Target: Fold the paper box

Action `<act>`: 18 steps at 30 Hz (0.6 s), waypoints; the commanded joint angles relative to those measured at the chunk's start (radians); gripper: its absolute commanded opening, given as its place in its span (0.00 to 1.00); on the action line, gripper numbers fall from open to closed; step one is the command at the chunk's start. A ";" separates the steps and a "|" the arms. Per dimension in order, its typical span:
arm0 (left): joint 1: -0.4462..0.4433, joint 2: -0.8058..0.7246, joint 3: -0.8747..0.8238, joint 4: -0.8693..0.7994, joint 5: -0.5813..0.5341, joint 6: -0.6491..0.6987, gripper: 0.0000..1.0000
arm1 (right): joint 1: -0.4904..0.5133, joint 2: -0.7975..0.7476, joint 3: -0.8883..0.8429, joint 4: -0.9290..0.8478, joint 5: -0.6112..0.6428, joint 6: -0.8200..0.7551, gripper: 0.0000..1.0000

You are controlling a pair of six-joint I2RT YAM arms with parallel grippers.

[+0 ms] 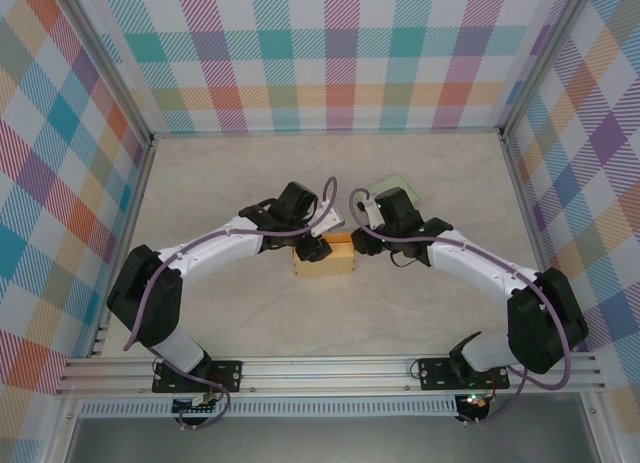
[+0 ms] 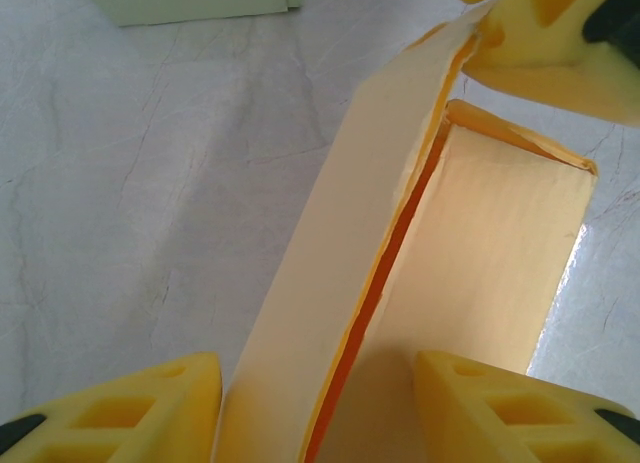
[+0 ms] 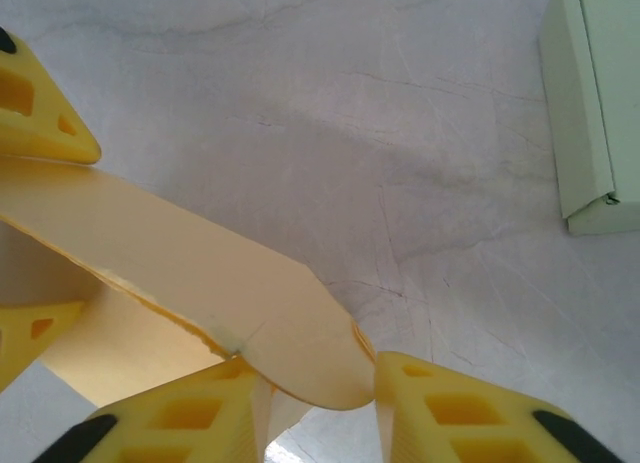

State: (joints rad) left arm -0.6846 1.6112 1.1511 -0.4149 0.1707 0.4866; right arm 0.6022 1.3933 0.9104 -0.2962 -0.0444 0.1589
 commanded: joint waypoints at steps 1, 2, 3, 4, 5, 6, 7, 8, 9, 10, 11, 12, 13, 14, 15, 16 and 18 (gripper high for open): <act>0.007 0.032 0.009 -0.038 0.008 0.011 0.53 | 0.004 -0.005 -0.008 0.041 -0.005 -0.011 0.26; 0.008 0.031 0.006 -0.036 0.007 0.010 0.53 | 0.004 -0.010 -0.006 0.041 -0.016 -0.006 0.23; 0.008 0.032 0.007 -0.033 0.006 0.010 0.53 | 0.004 -0.015 -0.004 0.041 -0.022 -0.001 0.21; 0.008 0.031 0.005 -0.032 0.004 0.009 0.53 | 0.004 -0.022 -0.002 0.041 -0.022 0.007 0.19; 0.008 0.032 0.004 -0.029 0.003 0.007 0.53 | 0.004 -0.029 -0.001 0.038 -0.021 0.014 0.17; 0.008 0.030 0.004 -0.029 0.002 0.006 0.53 | 0.004 -0.033 0.002 0.035 -0.024 0.018 0.16; 0.008 0.030 0.002 -0.025 0.000 0.004 0.53 | 0.004 -0.038 0.005 0.030 -0.033 0.031 0.14; 0.008 0.030 0.001 -0.022 -0.005 0.001 0.53 | 0.004 -0.040 0.009 0.024 -0.043 0.046 0.12; 0.008 0.030 0.002 -0.022 -0.009 -0.002 0.53 | 0.004 -0.041 0.013 0.018 -0.051 0.058 0.11; 0.008 0.030 0.004 -0.022 -0.013 -0.007 0.53 | 0.004 -0.041 0.019 0.010 -0.062 0.071 0.09; 0.008 0.031 0.004 -0.022 -0.017 -0.010 0.53 | 0.004 -0.039 0.026 0.001 -0.070 0.086 0.08; 0.008 0.032 0.004 -0.022 -0.017 -0.012 0.53 | 0.004 -0.035 0.032 -0.003 -0.074 0.100 0.07; 0.008 0.031 0.003 -0.018 -0.018 -0.015 0.53 | 0.004 -0.032 0.038 -0.008 -0.078 0.115 0.05; 0.008 0.030 0.001 -0.016 -0.019 -0.016 0.53 | 0.004 -0.026 0.047 -0.017 -0.082 0.130 0.04; 0.008 0.030 0.000 -0.015 -0.019 -0.017 0.53 | 0.004 -0.022 0.053 -0.021 -0.088 0.140 0.03; 0.008 0.030 -0.002 -0.012 -0.021 -0.018 0.53 | 0.004 -0.018 0.059 -0.024 -0.095 0.152 0.02; 0.008 0.030 -0.007 -0.009 -0.020 -0.021 0.53 | 0.004 -0.010 0.071 -0.031 -0.105 0.171 0.01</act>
State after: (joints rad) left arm -0.6846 1.6112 1.1511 -0.4072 0.1711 0.4816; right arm 0.6041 1.3842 0.9340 -0.3191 -0.1070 0.2737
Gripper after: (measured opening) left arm 0.532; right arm 0.058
